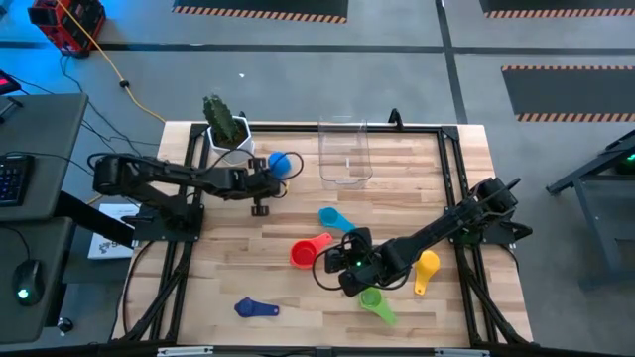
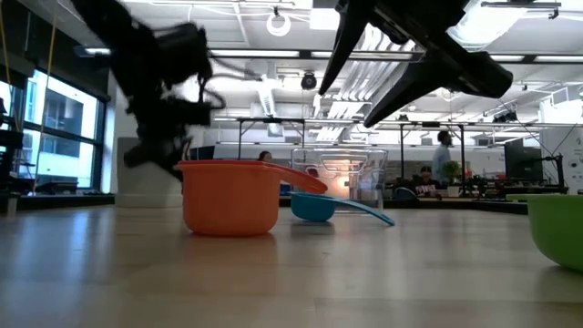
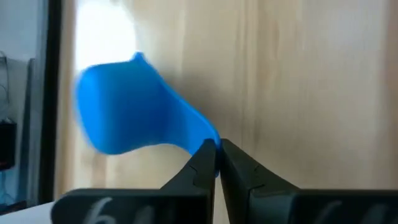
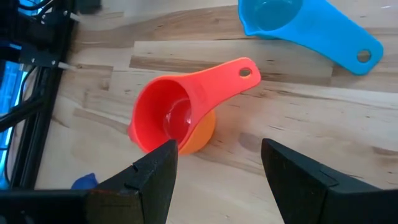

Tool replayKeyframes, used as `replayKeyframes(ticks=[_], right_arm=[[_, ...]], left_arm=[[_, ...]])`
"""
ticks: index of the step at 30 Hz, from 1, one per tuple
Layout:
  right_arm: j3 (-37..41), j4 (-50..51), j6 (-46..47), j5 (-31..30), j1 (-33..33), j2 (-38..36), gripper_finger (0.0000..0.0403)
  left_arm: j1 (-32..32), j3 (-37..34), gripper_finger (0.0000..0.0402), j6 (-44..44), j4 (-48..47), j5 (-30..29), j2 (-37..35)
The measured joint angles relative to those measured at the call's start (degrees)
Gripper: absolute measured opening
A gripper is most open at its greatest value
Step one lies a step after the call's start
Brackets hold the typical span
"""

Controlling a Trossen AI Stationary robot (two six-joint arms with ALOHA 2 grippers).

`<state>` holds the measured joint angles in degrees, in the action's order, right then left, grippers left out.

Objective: Nest measuring cups in basket
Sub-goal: Stack the blue measuring cup on top of the red measuring cup

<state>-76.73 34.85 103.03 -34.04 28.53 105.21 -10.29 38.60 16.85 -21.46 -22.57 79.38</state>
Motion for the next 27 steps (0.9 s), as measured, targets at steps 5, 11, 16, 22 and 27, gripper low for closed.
replayKeyframes(ticks=[5, 11, 16, 22, 27], right_arm=[[0.0, -2.1, -2.9, -0.6, 0.0, 0.0, 0.0224], [0.0, -5.6, -6.4, -3.1, 0.0, 0.0, 0.0224], [0.0, -13.4, -15.6, -2.2, -0.3, 0.0, 0.0224], [0.0, -26.3, -32.9, 4.4, -1.6, 0.0, 0.0224], [0.0, -30.0, -41.0, 11.5, -2.7, -2.5, 0.0224]], left_arm=[[1.3, 11.5, 0.0003, -8.4, -17.4, 8.2, -7.3], [2.5, 23.9, 0.0002, -25.3, -27.7, 29.3, -18.7], [2.6, 26.0, 0.0001, -41.2, -25.7, 51.4, -27.2], [5.7, 21.1, 0.0001, -54.3, -23.6, 57.2, -32.5], [11.7, 12.1, 0.0001, -65.9, -7.7, 59.8, -32.1]])
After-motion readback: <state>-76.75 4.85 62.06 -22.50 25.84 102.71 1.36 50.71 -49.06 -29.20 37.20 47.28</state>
